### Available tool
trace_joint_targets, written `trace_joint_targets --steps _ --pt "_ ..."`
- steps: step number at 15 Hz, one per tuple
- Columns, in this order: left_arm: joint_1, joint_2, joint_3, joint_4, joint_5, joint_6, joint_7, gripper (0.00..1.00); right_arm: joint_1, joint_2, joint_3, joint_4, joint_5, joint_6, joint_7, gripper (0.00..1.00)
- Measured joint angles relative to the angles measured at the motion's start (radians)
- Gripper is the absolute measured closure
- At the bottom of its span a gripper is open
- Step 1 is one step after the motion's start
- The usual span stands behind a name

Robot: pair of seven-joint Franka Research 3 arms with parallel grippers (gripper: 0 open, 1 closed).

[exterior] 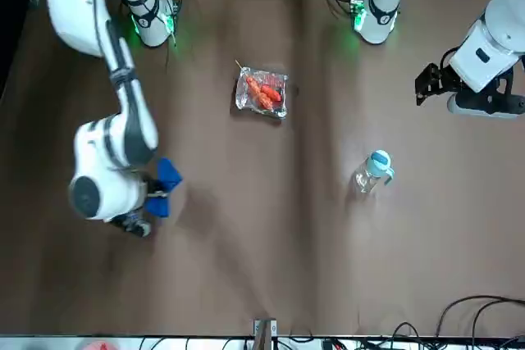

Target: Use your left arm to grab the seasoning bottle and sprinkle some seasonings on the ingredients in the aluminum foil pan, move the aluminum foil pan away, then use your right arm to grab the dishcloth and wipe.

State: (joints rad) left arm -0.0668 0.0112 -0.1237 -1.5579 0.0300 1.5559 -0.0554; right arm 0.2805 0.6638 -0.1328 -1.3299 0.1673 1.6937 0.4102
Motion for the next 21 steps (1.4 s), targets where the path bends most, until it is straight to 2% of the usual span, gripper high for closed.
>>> trace_joint_targets --steps 3,6,9,11,17,19,21 --pt "0.0 0.0 0.0 0.0 0.0 0.0 0.0 0.0 -0.084 0.011 -0.076 -0.001 -0.032 0.01 -0.28 0.89" --pt "0.0 0.0 0.0 0.0 0.0 0.0 0.0 0.0 -0.15 0.023 -0.099 -0.001 -0.094 0.071 -0.453 0.89" --pt "0.0 0.0 0.0 0.0 0.0 0.0 0.0 0.0 -0.146 0.049 -0.093 -0.006 -0.197 0.082 -0.486 0.89" --pt "0.0 0.0 0.0 0.0 0.0 0.0 0.0 0.0 -0.123 0.078 -0.088 -0.018 -0.23 0.094 -0.486 0.89" --pt "0.0 0.0 0.001 0.0 0.0 0.0 0.0 0.0 -0.072 0.164 -0.047 -0.057 -0.231 0.17 -0.482 0.89" --pt "0.0 0.0 0.001 0.0 0.0 0.0 0.0 0.0 -0.073 0.168 -0.047 -0.057 -0.218 0.171 -0.482 0.89" --pt "0.0 0.0 0.001 0.0 0.0 0.0 0.0 0.0 -0.074 0.167 -0.047 -0.057 -0.177 0.174 -0.482 0.77"
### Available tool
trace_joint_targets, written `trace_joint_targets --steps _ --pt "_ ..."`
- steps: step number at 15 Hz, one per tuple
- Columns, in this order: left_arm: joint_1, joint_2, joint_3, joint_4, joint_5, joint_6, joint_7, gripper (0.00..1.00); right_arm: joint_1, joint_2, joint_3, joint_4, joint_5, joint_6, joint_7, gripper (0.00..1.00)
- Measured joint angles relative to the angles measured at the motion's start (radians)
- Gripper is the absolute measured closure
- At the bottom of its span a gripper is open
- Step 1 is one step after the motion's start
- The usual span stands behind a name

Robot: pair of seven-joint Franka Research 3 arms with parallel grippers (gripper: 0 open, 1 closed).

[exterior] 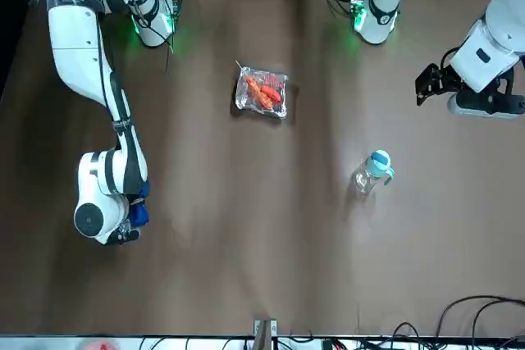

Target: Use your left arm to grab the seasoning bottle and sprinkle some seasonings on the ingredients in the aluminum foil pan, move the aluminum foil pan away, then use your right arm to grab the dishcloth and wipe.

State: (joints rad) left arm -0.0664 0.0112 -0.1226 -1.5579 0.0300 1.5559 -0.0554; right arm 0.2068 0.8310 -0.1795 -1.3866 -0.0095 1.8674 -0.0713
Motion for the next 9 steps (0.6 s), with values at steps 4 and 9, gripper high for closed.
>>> trace_joint_targets --steps 4,9 --pt "0.0 0.0 0.0 0.0 0.0 0.0 0.024 0.0 -0.005 -0.005 0.0 0.003 0.079 0.002 0.0 0.41" --pt "0.003 0.0 0.001 0.001 0.0 0.0 0.104 0.0 -0.006 -0.065 0.001 0.02 0.108 0.001 -0.001 0.0"
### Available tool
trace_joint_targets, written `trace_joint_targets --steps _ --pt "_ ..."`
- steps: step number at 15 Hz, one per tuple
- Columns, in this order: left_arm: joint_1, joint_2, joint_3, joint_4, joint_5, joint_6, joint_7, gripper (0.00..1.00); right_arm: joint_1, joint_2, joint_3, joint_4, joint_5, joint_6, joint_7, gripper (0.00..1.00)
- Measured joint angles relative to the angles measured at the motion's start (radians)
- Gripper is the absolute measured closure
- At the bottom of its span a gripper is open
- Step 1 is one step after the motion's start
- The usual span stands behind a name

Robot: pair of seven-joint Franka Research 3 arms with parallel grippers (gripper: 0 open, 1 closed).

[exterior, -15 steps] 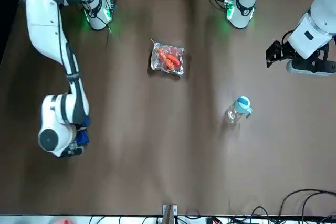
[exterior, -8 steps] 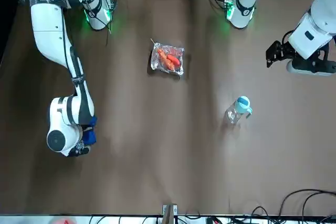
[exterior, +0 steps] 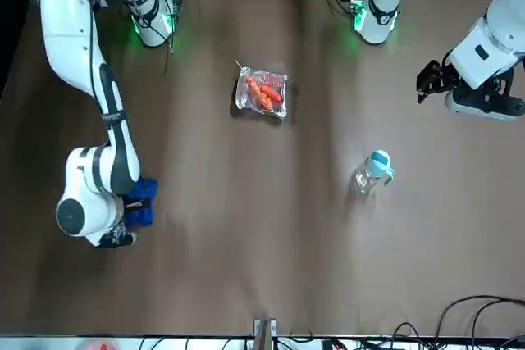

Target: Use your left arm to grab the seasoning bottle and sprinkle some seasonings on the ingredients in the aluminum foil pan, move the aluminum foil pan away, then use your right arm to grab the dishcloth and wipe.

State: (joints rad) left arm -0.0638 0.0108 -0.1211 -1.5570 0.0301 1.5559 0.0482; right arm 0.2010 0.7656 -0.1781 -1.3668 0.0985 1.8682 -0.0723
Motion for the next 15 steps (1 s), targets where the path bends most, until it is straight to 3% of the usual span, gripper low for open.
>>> trace_joint_targets --steps 6,9,10,15 --pt "0.0 -0.001 0.0 0.001 0.0 0.0 0.001 0.0 0.003 -0.233 0.003 0.018 0.004 -0.145 0.0 0.0" --pt "0.0 -0.001 -0.001 0.001 0.0 0.0 0.001 0.0 0.004 -0.361 0.008 0.018 0.029 -0.281 0.0 0.0" --pt "0.0 -0.001 -0.003 0.001 0.0 0.0 0.001 0.0 0.003 -0.431 0.008 0.016 0.034 -0.376 0.001 0.0" --pt "0.0 -0.001 -0.004 0.001 0.0 0.0 0.001 0.0 -0.003 -0.523 0.003 0.004 0.035 -0.488 0.001 0.0"
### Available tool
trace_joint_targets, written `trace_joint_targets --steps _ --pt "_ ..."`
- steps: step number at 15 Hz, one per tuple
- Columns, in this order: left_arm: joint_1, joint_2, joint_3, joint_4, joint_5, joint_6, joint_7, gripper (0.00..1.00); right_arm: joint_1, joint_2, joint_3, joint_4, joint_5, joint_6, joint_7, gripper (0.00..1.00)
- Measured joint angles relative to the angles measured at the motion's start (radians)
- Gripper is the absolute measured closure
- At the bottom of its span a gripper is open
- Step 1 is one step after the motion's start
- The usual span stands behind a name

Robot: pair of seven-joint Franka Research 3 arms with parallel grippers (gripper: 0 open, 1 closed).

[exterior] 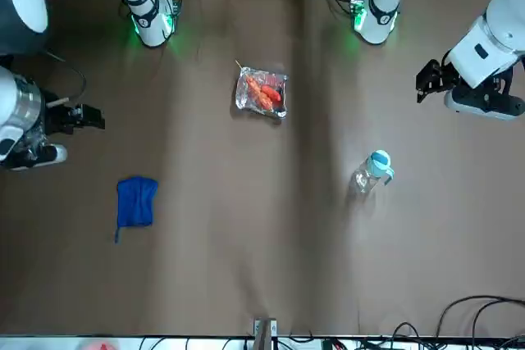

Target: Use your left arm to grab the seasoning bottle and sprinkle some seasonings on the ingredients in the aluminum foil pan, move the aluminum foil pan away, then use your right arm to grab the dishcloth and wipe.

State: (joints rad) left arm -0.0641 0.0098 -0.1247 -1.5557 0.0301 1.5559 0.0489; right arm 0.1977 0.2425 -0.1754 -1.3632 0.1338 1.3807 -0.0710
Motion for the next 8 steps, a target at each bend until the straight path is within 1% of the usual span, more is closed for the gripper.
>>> trace_joint_targets --steps 2,4,8 --pt "0.0 0.0 0.0 0.0 0.0 0.0 0.0 0.0 -0.002 -0.006 -0.003 -0.005 0.0 0.011 -0.001 0.0" --pt "0.0 0.0 -0.001 0.0 0.0 0.0 0.0 0.0 -0.003 -0.021 -0.003 -0.027 0.0 0.056 -0.001 0.0" --pt "0.0 0.0 -0.001 0.0 0.0 0.0 0.0 0.0 -0.005 -0.102 -0.004 -0.158 -0.001 0.17 -0.001 0.0"
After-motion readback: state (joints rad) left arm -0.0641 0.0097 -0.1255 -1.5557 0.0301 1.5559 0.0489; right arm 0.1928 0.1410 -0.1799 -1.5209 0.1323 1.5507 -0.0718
